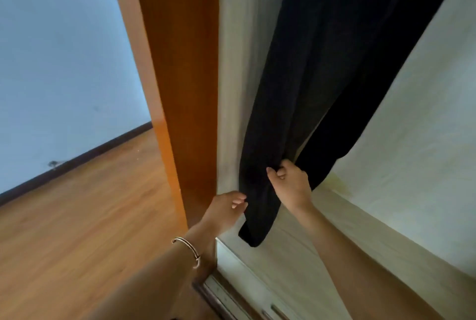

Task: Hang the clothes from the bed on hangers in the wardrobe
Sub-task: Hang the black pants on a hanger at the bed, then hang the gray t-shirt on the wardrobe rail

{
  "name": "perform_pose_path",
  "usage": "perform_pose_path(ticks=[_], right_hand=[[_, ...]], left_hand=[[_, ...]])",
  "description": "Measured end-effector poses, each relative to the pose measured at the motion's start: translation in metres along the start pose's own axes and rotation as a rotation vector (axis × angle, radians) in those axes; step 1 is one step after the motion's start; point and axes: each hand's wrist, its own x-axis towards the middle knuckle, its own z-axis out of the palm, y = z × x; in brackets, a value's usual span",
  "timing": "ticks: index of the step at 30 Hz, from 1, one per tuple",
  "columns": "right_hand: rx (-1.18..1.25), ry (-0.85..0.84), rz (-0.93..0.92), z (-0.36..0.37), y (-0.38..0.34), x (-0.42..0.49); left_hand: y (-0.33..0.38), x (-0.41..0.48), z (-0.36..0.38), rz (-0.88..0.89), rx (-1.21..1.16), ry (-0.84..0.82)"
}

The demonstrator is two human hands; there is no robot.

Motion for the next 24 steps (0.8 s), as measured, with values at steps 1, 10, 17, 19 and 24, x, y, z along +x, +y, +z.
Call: perform_pose_path(ticks=[1,10,17,19,24], right_hand=[[-0.021,-0.041,0.026,0.005,0.007,-0.004],[-0.291,-0.857,0.332,0.104,0.042,-0.077],[-0.189,-1.033,0.376,0.245,-0.057,-0.13],[-0.175,-1.064,0.313,0.277,-0.09,-0.132],[-0.264,-1.19,0.169,0.344,-0.143,-0.119]], left_hand=[[-0.015,-0.01,-0.003,0.012,0.042,-0.048],[-0.196,-0.102,-0.081,-0.243,0.143,-0.118],[-0.35,-0.232,-0.15,-0.687,-0.085,0.077],[-0.375,-0.268,-0.164,-0.787,-0.166,0.178],[-0.416,-0.332,-0.177,-1.009,-0.404,0.416]])
